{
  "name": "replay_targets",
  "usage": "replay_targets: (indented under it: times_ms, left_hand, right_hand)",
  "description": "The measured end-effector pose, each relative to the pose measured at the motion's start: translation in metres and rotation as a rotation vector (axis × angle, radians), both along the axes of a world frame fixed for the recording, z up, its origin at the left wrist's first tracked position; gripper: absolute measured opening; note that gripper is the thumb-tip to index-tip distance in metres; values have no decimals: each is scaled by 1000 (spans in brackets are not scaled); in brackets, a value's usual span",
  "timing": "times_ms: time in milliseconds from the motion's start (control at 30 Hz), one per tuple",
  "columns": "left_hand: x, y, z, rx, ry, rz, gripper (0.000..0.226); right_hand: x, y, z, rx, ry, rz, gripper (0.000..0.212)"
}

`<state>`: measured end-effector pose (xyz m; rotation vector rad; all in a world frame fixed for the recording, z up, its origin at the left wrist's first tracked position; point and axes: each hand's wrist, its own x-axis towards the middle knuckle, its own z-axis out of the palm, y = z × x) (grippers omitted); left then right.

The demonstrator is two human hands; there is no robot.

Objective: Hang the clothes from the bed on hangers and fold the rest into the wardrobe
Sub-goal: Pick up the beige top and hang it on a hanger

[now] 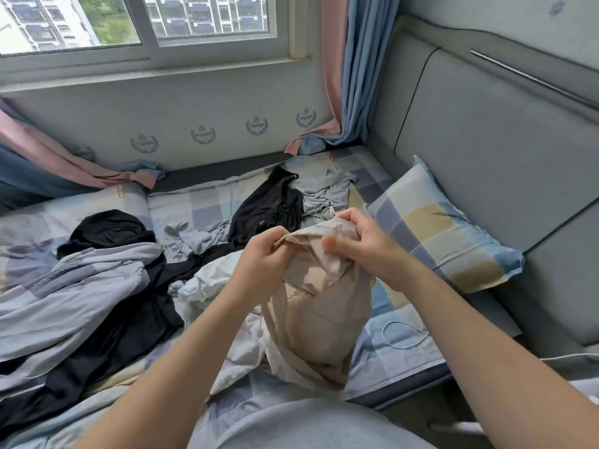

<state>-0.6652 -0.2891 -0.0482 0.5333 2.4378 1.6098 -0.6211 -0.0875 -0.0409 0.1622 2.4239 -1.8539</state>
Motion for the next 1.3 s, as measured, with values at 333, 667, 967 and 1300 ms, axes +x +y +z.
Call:
replay_targets:
  times_ms: [333, 667, 967, 1300]
  left_hand:
    - [-5, -15, 5, 174, -109, 130, 32]
    - [-9, -29, 0, 256, 14, 378, 33]
    - [-3, -24, 3, 223, -18, 249, 30]
    - [-6, -36, 3, 406, 23, 402, 30]
  right_hand:
    - [-2, -8, -46, 467, 31, -143, 20]
    - [0, 11, -78, 641, -93, -233, 20]
    - [5, -11, -42, 12, 11, 32, 22]
    - [9, 11, -87, 660, -131, -199, 7]
